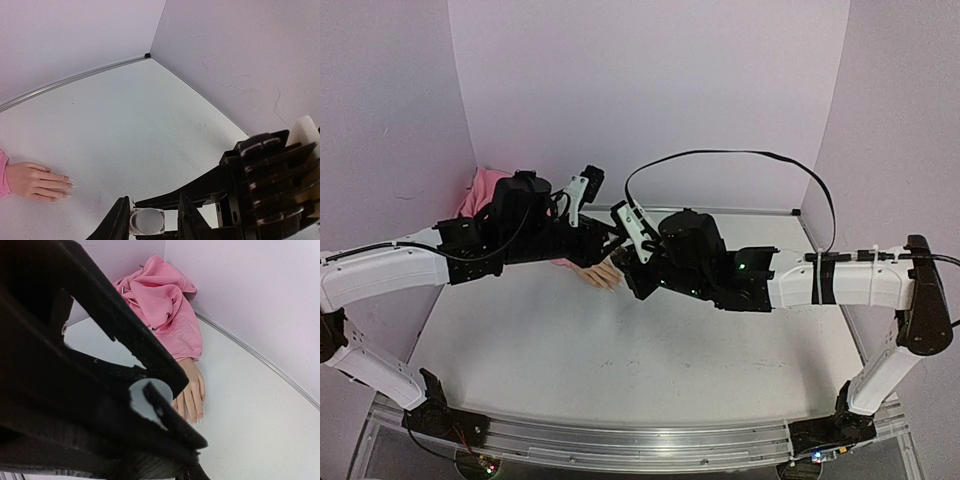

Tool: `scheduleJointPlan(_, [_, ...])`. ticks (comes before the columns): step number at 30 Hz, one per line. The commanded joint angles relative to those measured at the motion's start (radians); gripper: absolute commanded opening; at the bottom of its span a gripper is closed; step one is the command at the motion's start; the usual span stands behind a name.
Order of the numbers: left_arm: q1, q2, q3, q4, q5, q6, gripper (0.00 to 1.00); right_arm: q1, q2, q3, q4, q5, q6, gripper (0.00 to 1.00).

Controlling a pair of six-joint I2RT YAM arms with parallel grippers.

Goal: Paint the nails

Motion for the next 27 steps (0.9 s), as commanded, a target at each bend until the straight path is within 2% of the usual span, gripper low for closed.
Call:
scheduleJointPlan(1, [-0.005,-0.027,-0.011,0.043,-0.045,-0.007,0.35,0.007,-0.056,0.023,0.046,0.004,0.017,0.00])
scheduleJointPlan(5, [-0.005,-0.034,-0.015,0.039,-0.068,-0.021,0.36,0.006,-0.062,0.020,0.046,0.007,0.017,0.00])
scheduleJointPlan(13, [-0.006,-0.014,0.001,0.039,-0.013,-0.022,0.23,0.006,-0.068,0.018,0.047,0.003,0.017,0.00])
scheduleJointPlan(17, [-0.005,-0.010,-0.001,0.041,0.057,-0.023,0.10,0.007,-0.080,0.013,0.052,-0.005,0.014,0.00])
scheduleJointPlan(19, [-0.005,-0.011,-0.009,0.041,0.100,-0.016,0.08,0.007,-0.096,0.002,0.065,-0.028,0.000,0.00])
scheduleJointPlan(22, [-0.005,-0.019,-0.028,0.040,0.176,0.017,0.04,0.001,-0.127,-0.010,0.079,-0.094,-0.023,0.00])
scheduleJointPlan(24, [-0.004,-0.031,-0.044,0.039,0.255,0.064,0.01,-0.020,-0.160,-0.022,0.084,-0.206,-0.052,0.00])
scheduleJointPlan(27, [0.001,-0.054,-0.062,0.036,0.523,0.183,0.00,-0.069,-0.229,-0.057,0.100,-0.491,-0.080,0.00])
